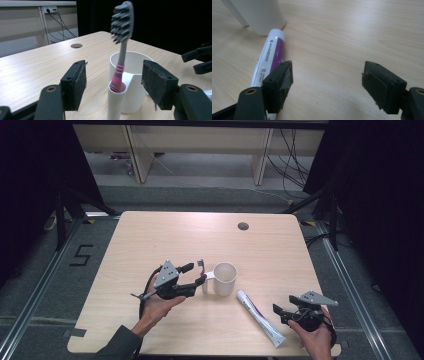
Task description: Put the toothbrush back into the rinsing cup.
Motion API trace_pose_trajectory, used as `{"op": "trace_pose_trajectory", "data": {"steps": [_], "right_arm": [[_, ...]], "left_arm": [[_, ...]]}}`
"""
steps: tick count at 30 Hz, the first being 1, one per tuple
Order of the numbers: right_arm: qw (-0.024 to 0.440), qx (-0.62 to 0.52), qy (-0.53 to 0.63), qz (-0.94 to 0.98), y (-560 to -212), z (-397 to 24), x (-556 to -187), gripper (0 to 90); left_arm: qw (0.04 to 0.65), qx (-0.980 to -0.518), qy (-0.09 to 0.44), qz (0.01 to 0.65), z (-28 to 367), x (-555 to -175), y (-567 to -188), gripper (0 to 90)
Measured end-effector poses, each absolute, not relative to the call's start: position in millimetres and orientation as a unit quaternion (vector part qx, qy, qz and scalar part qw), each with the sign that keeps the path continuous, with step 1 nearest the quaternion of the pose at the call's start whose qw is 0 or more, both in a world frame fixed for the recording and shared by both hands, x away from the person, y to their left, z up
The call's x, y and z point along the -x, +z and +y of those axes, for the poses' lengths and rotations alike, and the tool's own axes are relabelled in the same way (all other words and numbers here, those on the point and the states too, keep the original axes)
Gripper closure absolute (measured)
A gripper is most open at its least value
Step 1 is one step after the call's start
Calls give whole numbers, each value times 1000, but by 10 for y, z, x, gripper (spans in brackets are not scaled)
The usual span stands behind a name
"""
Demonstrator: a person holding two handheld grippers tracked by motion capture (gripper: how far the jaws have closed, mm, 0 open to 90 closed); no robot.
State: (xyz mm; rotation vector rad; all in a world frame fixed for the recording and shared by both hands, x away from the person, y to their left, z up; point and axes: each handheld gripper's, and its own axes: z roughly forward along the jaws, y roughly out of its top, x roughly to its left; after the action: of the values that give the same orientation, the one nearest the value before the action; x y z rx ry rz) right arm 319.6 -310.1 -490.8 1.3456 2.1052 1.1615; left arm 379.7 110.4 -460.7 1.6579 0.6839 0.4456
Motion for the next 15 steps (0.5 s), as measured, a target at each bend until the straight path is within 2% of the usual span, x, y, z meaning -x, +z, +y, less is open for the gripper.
{"op": "trace_pose_trajectory", "data": {"steps": [3, 4, 5, 7, 15], "right_arm": [[193, -480, 413, 750, -4909, -3101, -3197, 258], [180, -493, 414, 744, -4907, -3079, -3181, 258], [192, -479, 414, 750, -4910, -3099, -3198, 258], [181, -490, 417, 744, -4910, -3080, -3186, 258], [192, -478, 414, 750, -4908, -3103, -3198, 258]], "left_arm": [[603, -715, 191, 298, 1169, -3753, -4592, 350], [604, -715, 189, 297, 1187, -3742, -4594, 346], [600, -717, 189, 300, 1207, -3726, -4595, 342], [597, -718, 189, 302, 1242, -3696, -4607, 334], [584, -728, 179, 311, 1347, -3608, -4705, 289]]}}
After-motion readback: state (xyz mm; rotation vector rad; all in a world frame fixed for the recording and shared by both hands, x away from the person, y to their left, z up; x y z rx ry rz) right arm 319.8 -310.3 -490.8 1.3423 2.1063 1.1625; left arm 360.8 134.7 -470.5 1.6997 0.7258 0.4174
